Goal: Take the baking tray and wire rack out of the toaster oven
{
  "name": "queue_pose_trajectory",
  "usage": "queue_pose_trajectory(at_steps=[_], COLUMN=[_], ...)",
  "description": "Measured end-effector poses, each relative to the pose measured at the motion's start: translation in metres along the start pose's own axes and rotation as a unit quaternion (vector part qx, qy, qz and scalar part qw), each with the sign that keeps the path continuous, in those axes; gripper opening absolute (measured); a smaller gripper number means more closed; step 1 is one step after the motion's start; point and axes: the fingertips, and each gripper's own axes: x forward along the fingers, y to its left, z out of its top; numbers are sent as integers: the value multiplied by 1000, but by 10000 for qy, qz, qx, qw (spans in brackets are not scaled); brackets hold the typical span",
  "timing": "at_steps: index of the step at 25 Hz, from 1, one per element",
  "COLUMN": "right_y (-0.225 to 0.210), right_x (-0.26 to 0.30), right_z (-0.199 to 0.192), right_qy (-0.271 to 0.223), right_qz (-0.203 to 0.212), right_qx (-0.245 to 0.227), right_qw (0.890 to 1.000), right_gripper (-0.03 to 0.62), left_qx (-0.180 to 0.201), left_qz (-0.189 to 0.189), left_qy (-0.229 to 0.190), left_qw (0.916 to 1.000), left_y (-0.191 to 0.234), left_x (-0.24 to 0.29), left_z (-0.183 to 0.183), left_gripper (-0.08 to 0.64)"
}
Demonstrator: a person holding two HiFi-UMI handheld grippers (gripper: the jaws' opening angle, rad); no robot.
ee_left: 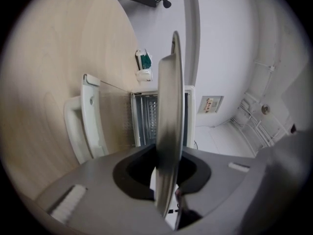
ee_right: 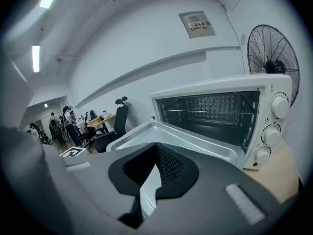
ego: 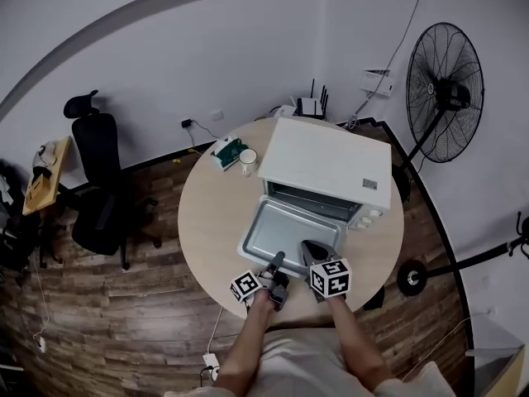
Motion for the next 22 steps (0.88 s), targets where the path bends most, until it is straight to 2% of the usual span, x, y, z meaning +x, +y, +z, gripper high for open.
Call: queue_pose_trajectory(at_steps=[9, 12, 17, 22], right_y=[31, 47, 75, 104], right_x=[15, 23, 34, 43], right_z=[2, 4, -6, -15], right_qy=[90, 95, 231, 355], right_qz=[303, 468, 764, 1063], right_qx=[-178, -219, -289, -363], right_qw=[9993, 9986, 9964, 9930], right_gripper=[-3, -3, -3, -3], left_qx=[-24, 99, 32, -157], left_qz=[71, 62, 169, 198], left_qy=[-327, -520, -1097, -1830], left_qw=[9994, 9986, 9938, 9828], left_y=[6, 8, 14, 21], left_x=[-53, -79, -127, -176], left_z=[34, 52, 82, 114], left_gripper=[110, 110, 110, 110])
